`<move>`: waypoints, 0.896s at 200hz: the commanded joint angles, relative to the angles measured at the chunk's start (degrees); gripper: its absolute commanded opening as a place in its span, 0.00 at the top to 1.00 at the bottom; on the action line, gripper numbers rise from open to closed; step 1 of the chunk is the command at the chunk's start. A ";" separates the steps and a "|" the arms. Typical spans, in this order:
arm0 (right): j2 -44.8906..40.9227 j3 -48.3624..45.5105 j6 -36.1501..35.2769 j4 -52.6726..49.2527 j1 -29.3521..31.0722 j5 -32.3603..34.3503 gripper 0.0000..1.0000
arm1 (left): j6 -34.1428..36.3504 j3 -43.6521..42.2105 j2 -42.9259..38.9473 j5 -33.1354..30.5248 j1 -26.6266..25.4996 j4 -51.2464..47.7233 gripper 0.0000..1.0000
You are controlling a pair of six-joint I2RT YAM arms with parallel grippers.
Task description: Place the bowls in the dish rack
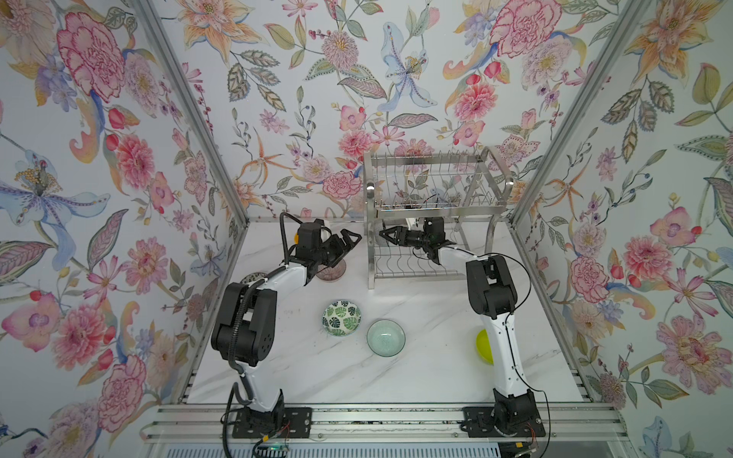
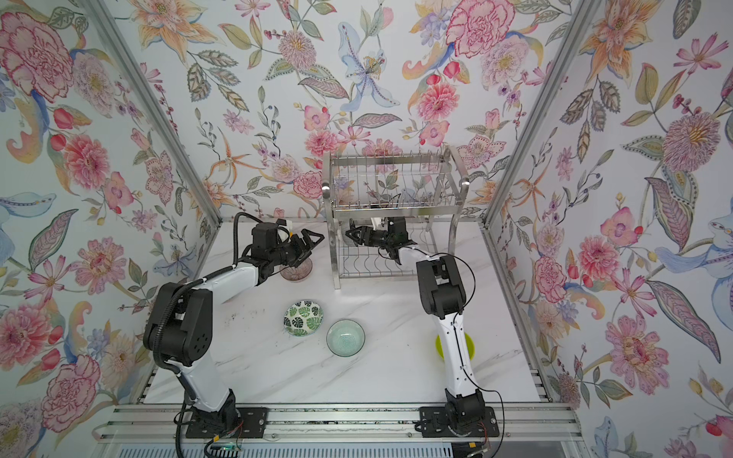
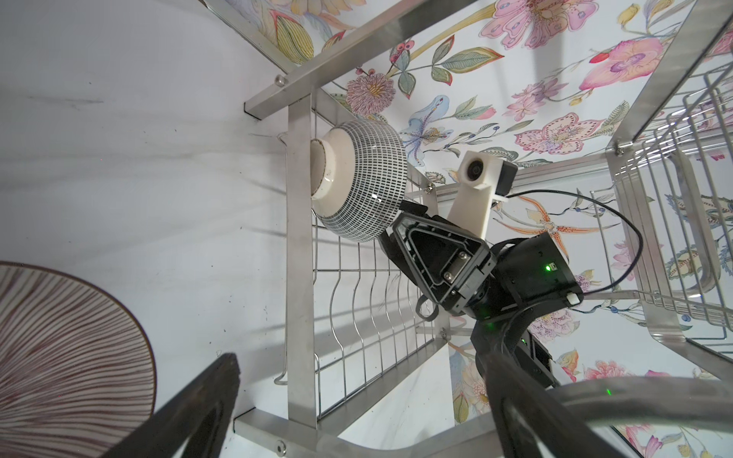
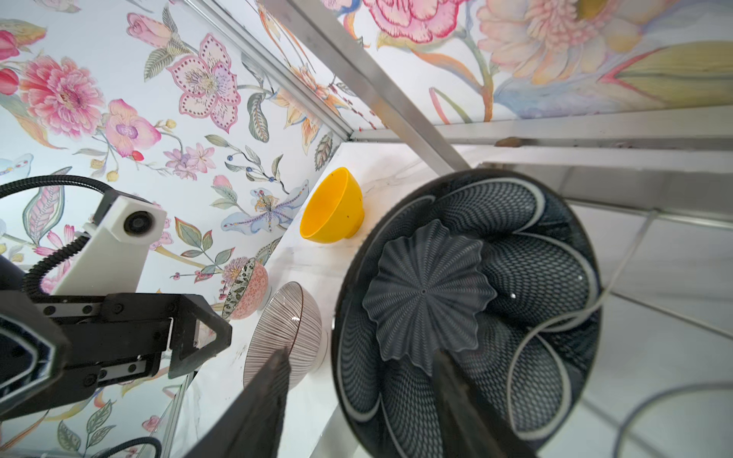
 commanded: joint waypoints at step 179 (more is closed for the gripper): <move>-28.13 -43.65 4.97 24.79 -0.43 14.72 0.03 | -1.21 -2.36 -6.17 -3.76 1.78 -0.42 0.01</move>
